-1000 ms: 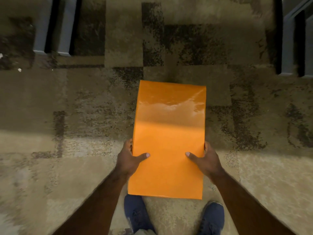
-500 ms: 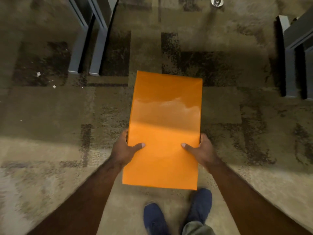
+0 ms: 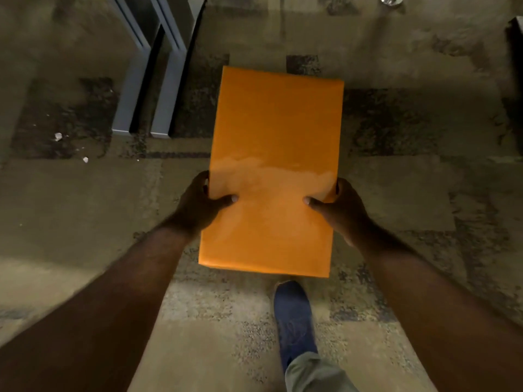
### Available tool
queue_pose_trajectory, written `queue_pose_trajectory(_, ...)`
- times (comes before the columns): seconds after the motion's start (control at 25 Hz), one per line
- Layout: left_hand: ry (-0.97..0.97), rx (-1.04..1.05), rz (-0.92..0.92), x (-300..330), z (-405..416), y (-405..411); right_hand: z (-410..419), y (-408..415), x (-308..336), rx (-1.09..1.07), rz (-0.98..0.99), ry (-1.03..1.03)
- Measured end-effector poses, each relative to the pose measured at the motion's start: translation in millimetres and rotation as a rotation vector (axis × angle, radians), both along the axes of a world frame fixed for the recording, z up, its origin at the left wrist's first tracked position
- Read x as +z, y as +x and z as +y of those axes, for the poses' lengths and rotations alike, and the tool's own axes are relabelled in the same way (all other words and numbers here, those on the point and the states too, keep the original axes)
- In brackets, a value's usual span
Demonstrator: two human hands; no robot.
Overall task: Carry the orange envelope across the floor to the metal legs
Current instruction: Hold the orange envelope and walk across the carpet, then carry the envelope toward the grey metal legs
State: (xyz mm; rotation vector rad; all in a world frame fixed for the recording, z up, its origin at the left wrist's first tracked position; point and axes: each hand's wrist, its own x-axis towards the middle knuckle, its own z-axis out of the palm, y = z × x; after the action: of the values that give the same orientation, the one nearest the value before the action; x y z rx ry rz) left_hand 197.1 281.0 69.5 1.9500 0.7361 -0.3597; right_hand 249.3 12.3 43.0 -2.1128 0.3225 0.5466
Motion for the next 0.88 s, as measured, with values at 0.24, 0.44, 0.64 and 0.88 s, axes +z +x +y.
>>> queue_pose_trajectory(0.24, -0.048, 0.062, 0.012, -48, 17, 47, 20, 50, -41, 0.060, -0.044, -0.008)
queue_pose_trajectory(0.44, -0.106, 0.002, 0.042, -72, 31, 78, 29, 77, -63, 0.073, -0.015, -0.012)
queue_pose_trajectory(0.64, -0.121, -0.021, 0.061, -90, 35, 87, 33, 84, -79, 0.091, -0.009, -0.025)
queue_pose_trajectory(0.88, -0.122, -0.035, 0.079, -106, 35, 85, 40, 80, -90, 0.118, 0.016, -0.081)
